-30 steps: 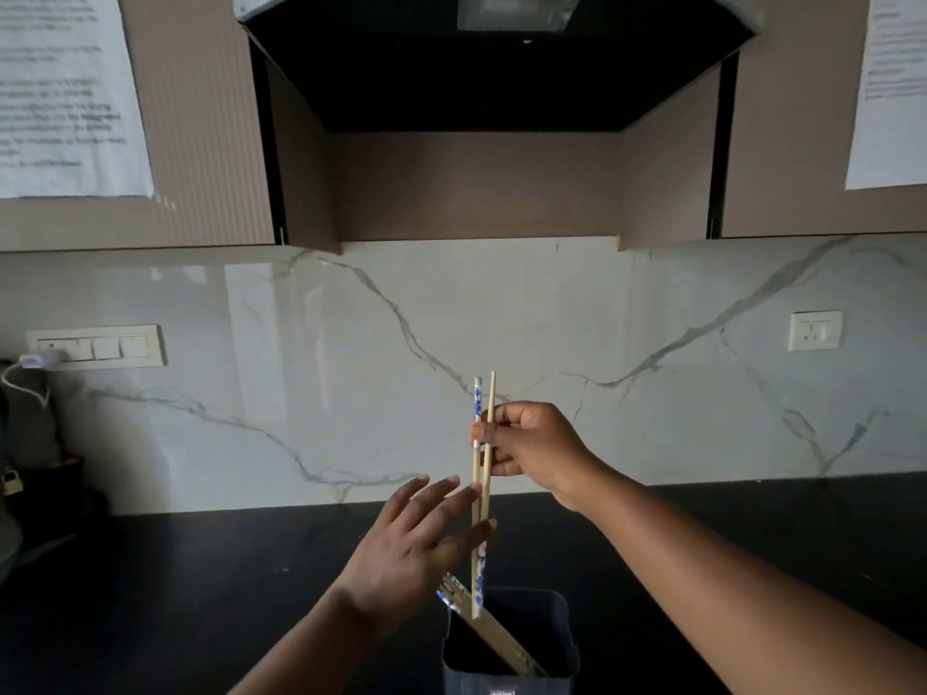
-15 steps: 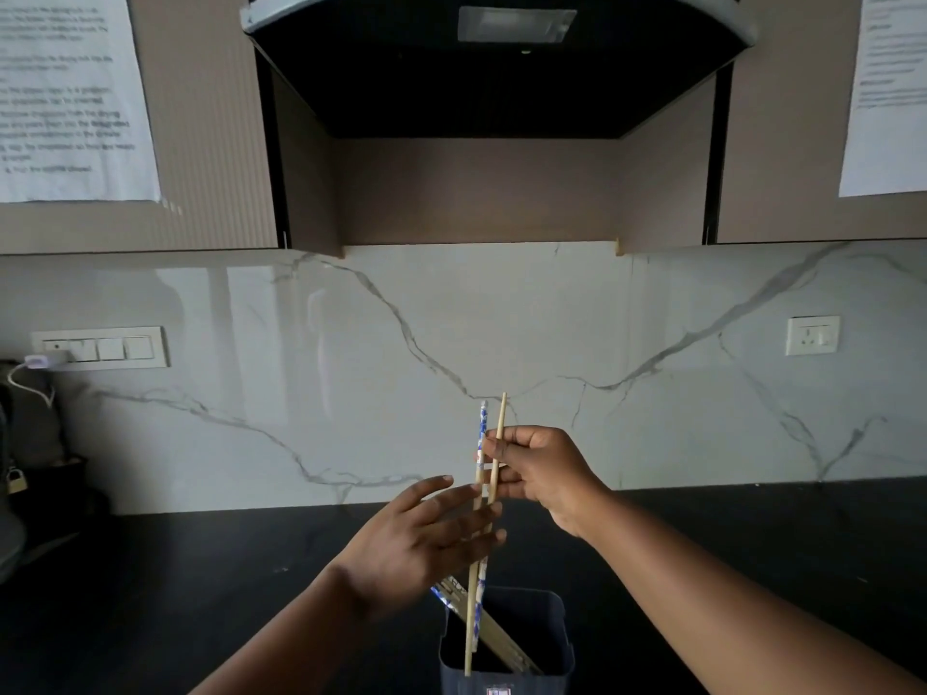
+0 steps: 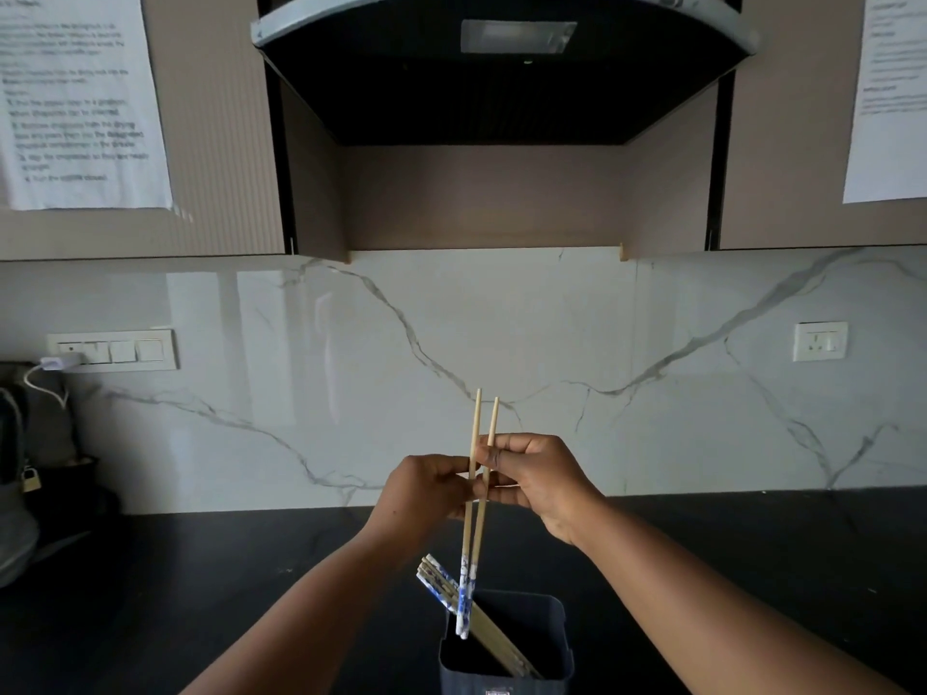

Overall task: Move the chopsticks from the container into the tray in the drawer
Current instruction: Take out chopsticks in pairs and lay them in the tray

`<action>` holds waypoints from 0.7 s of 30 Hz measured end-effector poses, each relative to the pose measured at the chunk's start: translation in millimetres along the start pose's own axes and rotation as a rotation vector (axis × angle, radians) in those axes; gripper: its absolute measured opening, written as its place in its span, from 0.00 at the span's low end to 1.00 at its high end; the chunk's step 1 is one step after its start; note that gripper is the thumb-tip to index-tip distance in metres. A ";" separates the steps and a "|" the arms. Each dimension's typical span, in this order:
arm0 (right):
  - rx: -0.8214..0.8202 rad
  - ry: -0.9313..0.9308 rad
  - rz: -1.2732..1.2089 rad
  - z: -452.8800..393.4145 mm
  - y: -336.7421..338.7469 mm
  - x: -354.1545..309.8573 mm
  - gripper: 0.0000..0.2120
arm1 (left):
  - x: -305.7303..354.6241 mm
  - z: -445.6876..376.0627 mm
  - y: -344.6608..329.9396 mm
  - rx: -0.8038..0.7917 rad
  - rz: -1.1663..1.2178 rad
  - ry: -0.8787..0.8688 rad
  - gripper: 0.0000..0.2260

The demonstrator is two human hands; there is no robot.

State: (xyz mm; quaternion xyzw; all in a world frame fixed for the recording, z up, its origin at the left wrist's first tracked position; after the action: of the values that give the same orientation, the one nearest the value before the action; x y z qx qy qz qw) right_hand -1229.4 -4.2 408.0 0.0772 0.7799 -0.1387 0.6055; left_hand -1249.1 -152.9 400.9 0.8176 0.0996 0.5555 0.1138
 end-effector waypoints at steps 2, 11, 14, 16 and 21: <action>0.025 0.003 0.011 0.3 -0.9 1.9 0.03 | -1.9 1.5 -3.6 0.014 -0.021 -0.018 0.12; 0.078 -0.025 0.009 3.2 -1.5 10.0 0.03 | -9.9 5.8 -10.3 0.027 -0.113 -0.087 0.13; 0.072 -0.048 0.018 3.7 0.1 10.8 0.02 | -15.5 7.8 -13.4 0.022 -0.063 -0.045 0.12; 0.073 -0.066 0.033 4.5 2.1 13.0 0.03 | -18.8 10.3 -16.5 0.017 -0.048 -0.039 0.14; 0.076 -0.092 0.087 8.1 5.1 20.7 0.03 | -26.5 16.9 -22.4 0.028 -0.009 -0.020 0.12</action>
State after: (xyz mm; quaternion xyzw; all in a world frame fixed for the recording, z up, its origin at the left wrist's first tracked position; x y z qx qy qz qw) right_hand -1225.7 -2.9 385.6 0.1274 0.7415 -0.1451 0.6426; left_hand -1243.7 -140.5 364.7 0.8243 0.1099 0.5452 0.1059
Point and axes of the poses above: each hand's wrist, its own z-axis away from the middle knuckle, its own y-axis out of the back of the hand, x = y × z, the point moved 3 cm from there along -z, towards the middle knuckle, and after that the axes turned 15 degrees about x, right-handed, at the moved point
